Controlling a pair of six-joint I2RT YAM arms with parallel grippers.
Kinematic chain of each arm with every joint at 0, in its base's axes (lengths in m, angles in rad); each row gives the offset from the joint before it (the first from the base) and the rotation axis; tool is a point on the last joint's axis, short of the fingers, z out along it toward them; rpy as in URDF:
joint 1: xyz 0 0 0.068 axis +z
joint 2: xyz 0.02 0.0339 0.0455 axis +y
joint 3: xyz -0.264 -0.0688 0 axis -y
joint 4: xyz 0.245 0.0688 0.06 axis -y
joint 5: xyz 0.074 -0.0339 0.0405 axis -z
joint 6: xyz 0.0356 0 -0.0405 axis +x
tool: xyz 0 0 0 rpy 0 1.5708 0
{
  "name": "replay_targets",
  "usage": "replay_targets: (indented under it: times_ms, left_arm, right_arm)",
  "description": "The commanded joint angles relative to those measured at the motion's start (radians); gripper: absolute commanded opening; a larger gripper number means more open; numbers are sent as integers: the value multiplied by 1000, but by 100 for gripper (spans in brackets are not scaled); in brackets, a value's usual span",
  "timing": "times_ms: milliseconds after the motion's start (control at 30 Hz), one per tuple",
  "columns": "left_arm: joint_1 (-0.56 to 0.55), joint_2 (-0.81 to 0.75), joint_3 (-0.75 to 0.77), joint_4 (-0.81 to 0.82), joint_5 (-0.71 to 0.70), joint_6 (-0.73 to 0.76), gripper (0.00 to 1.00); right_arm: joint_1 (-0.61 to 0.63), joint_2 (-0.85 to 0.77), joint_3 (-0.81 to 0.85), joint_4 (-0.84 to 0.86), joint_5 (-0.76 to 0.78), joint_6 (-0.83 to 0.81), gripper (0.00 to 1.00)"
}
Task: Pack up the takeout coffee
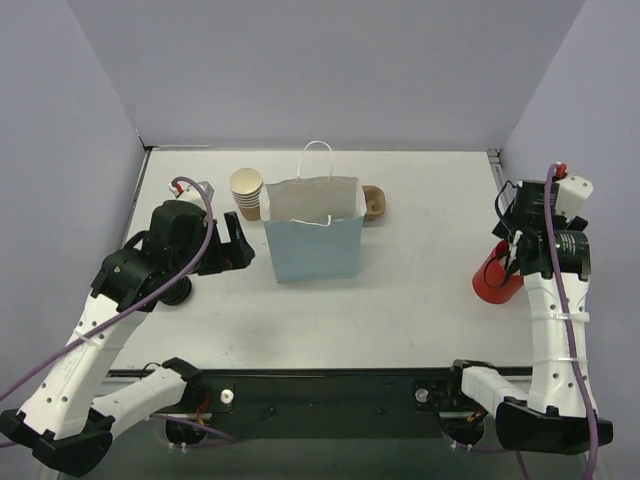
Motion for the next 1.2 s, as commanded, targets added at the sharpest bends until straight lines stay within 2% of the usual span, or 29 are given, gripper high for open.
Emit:
replay_targets:
  times_ms: [0, 100, 300, 500, 633, 733, 967, 1167]
  left_arm:
    - [-2, -52, -38, 9, -10, -3, 97]
    - [-1, -72, -84, 15, -1, -3, 97]
    - [2, -100, -177, 54, -16, 6, 97]
    - [6, -77, -165, 49, -26, 61, 97]
    - [-7, -77, -164, 61, -30, 66, 97]
    - [-36, -66, -145, 52, -59, 84, 97]
    - [-82, -49, -124, 48, -130, 116, 97]
    - [-116, -37, -107, 31, -181, 130, 97]
  right_arm:
    - [-42, -31, -44, -107, -51, 65, 66]
    - [-106, -28, -82, -130, -68, 62, 65]
    - [-144, 0, -116, -153, -70, 27, 65]
    - [-204, 58, -133, -130, -110, 35, 60]
    - [-253, 46, -188, -112, -137, 52, 54]
    - [-254, 37, -209, -70, -208, 35, 50]
    - [-254, 40, -259, -36, -228, 44, 44]
    - [-254, 34, -300, -26, -214, 79, 30]
